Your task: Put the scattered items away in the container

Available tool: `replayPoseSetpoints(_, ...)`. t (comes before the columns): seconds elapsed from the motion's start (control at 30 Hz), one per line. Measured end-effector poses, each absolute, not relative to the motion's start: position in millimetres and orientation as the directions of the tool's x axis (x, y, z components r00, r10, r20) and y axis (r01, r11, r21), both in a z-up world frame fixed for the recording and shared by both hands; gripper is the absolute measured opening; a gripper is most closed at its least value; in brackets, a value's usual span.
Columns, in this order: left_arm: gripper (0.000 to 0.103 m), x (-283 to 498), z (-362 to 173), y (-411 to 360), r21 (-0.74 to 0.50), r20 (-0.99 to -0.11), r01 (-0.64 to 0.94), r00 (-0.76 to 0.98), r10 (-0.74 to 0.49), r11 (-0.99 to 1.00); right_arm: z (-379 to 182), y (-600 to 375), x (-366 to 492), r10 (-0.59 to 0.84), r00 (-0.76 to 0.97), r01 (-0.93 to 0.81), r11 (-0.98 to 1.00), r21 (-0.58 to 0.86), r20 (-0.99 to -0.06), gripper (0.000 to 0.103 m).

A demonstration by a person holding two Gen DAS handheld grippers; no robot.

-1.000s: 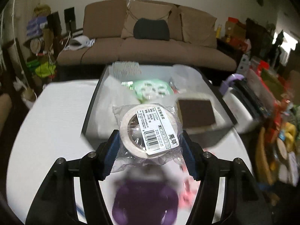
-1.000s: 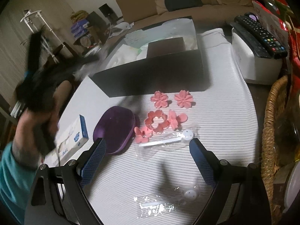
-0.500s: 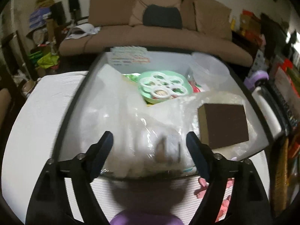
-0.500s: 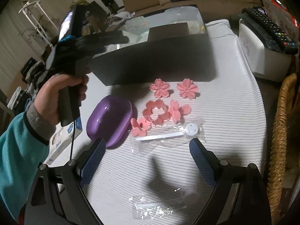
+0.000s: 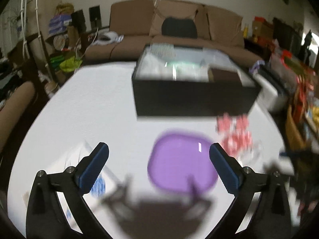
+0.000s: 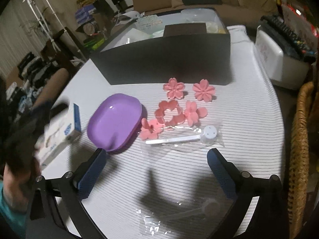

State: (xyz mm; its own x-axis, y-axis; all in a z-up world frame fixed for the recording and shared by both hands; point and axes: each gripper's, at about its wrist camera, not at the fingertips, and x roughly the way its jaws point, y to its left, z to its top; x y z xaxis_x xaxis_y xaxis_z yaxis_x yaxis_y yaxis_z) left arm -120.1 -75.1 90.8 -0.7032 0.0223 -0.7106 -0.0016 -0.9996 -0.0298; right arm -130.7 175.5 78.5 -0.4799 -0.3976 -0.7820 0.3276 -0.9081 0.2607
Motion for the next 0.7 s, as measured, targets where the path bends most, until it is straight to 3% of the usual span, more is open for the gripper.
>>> replayPoseSetpoints(0.33, 0.102, -35, 76, -58, -0.060, -0.774, -0.047, -0.628, 0.076, -0.997, 76, 210, -49, -0.336, -0.498, 0.235, -0.940, 0.249, -0.800, 0.102)
replayPoseSetpoints(0.4, 0.102, -25, 71, -57, -0.078, -0.783, -0.056, -0.614, 0.095, -0.995, 72, 215, -30, -0.333, -0.499, 0.232, -0.941, 0.247, -0.800, 0.093)
replayPoseSetpoints(0.47, 0.102, -16, 63, -56, -0.094, -0.797, -0.060, -0.594, 0.111, -0.994, 64, 216, -18, -0.328, -0.480, 0.235, -0.942, 0.241, -0.813, 0.074)
replayPoseSetpoints(0.7, 0.102, -12, 36, -47, -0.086, -0.822, -0.072, -0.559, 0.112, -0.994, 19, 210, -21, -0.264, -0.428, 0.224, -0.958, 0.182, -0.864, 0.058)
